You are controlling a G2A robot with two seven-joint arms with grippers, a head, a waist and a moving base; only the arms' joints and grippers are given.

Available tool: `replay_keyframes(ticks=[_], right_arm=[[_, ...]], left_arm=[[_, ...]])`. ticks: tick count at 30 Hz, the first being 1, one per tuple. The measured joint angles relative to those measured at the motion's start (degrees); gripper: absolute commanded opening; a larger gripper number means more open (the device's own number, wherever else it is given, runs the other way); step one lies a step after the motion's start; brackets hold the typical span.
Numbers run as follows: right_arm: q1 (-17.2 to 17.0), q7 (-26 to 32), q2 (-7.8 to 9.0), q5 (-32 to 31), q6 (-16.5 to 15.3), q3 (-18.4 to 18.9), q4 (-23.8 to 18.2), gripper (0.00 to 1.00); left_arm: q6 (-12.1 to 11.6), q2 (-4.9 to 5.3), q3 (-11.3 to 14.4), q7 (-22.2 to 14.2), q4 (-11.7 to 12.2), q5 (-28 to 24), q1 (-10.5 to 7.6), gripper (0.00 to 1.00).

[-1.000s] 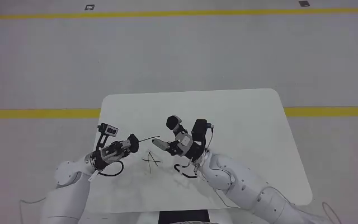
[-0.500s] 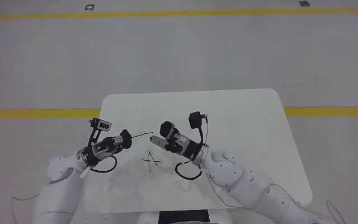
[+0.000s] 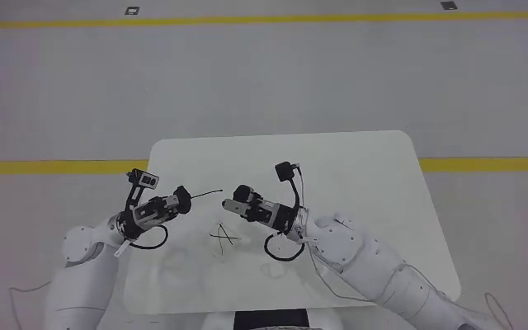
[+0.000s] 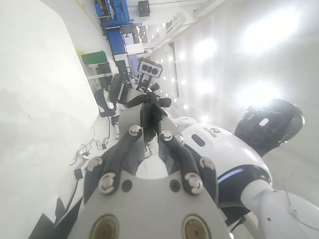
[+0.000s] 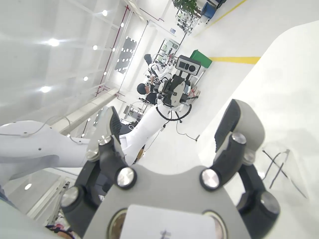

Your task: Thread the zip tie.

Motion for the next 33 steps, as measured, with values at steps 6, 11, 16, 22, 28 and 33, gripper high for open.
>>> replay_keyframes(ticks=[6, 11, 16, 22, 28, 33], right_arm=[[0.39, 11.45, -0.92, 17.03, 0.00, 2.20, 1.15, 1.00], [0.44, 17.30, -2.12, 25.17, 0.00, 3.22, 4.19, 1.00], [0.46, 17.13, -2.11, 25.02, 0.00, 3.24, 4.18, 1.00], [-0.41, 17.84, -2.53, 28.11, 0.06, 3.62, 4.08, 1.00], [-0.61, 20.74, -3.21, 30.13, 0.00, 3.89, 5.42, 0.42], [-0.90, 23.17, -3.97, 31.29, 0.00, 3.87, 6.87, 0.25]], left_arm=[[2.88, 0.91, 0.82, -1.09, 0.28, -3.81, 0.18, 0.00], [1.40, 2.31, 3.08, -1.06, 0.47, -3.16, 0.20, 0.00], [1.24, 2.54, 3.65, -1.07, 0.33, -3.37, 0.12, 0.00], [1.26, 2.53, 3.63, -1.07, 0.33, -3.36, 0.12, 0.00], [1.26, 2.53, 3.63, -1.07, 0.33, -3.36, 0.12, 0.00], [1.26, 2.53, 3.63, -1.07, 0.33, -3.36, 0.12, 0.00]])
